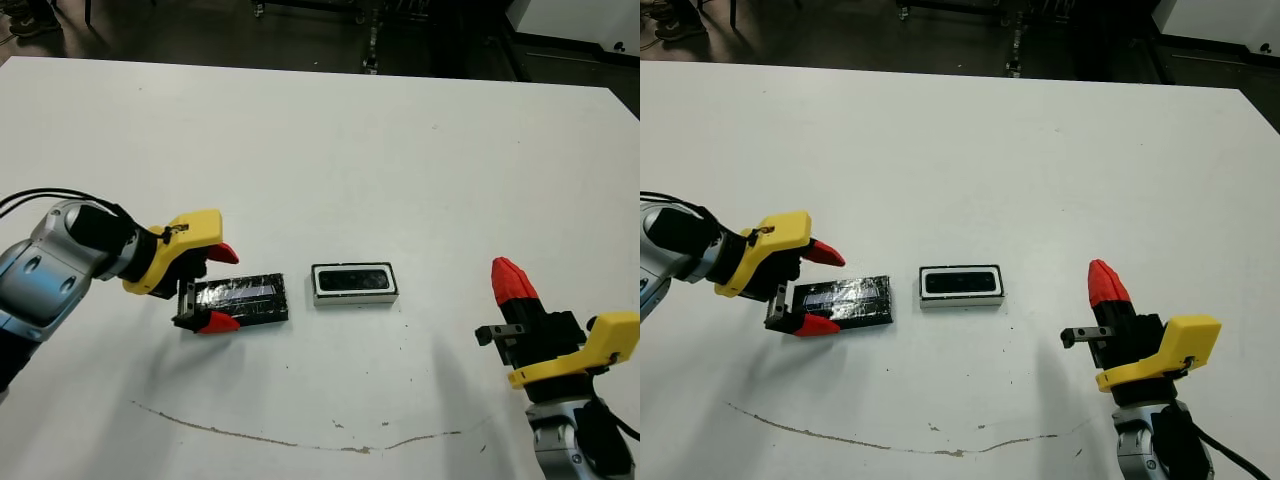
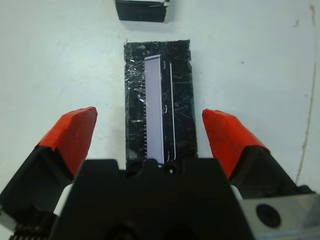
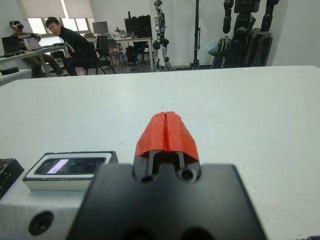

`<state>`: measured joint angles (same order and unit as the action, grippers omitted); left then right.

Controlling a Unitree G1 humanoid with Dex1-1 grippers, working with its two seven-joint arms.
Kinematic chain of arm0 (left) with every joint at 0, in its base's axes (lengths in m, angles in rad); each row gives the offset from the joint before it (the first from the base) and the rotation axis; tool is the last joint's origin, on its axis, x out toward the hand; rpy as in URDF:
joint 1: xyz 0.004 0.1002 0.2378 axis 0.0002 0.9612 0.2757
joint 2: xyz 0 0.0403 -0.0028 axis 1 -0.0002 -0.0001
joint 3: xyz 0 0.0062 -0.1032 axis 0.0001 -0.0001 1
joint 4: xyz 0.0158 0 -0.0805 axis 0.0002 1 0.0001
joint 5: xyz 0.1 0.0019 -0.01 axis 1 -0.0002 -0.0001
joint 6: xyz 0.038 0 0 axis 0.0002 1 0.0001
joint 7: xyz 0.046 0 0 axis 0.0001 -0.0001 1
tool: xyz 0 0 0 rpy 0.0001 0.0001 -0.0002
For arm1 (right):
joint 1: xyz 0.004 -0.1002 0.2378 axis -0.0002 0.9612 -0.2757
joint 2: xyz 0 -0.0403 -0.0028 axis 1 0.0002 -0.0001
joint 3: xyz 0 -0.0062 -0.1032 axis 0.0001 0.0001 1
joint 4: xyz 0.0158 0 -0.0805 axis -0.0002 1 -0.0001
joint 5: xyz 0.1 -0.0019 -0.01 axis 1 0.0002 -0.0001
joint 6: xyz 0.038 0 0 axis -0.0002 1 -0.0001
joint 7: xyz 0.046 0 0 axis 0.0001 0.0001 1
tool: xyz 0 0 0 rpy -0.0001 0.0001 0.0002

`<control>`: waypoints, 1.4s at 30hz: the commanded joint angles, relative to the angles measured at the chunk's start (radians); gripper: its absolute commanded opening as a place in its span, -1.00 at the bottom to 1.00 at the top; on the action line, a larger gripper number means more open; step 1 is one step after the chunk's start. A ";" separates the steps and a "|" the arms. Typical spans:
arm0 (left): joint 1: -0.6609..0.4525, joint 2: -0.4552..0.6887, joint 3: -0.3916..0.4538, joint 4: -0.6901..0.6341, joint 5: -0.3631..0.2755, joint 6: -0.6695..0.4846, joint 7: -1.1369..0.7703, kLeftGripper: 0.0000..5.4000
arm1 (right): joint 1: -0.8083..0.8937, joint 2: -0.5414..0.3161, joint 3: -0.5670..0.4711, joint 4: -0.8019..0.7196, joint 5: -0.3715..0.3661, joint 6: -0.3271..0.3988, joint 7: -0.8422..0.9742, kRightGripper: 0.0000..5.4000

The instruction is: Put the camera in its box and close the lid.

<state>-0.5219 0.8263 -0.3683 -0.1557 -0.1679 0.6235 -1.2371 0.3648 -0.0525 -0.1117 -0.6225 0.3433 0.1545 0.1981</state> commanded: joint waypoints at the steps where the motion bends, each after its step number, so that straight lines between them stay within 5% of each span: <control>1: 0.028 0.010 0.004 -0.014 0.016 -0.031 0.012 1.00 | 0.004 -0.014 -0.005 -0.001 0.013 0.010 -0.001 -1.00; 18: 0.027 0.039 -0.050 -0.024 0.096 -0.108 -0.060 0.18 | 0.005 -0.027 -0.010 -0.008 0.009 0.011 -0.013 -1.00; 42: 0.092 0.014 -0.024 -0.057 0.090 -0.080 -0.001 0.17 | 0.004 -0.031 -0.007 -0.007 0.022 0.011 -0.011 -1.00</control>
<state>-0.4675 0.8470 -0.3858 -0.2145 -0.0763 0.5350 -1.2496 0.3648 -0.0726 -0.1127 -0.6341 0.3602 0.1556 0.1907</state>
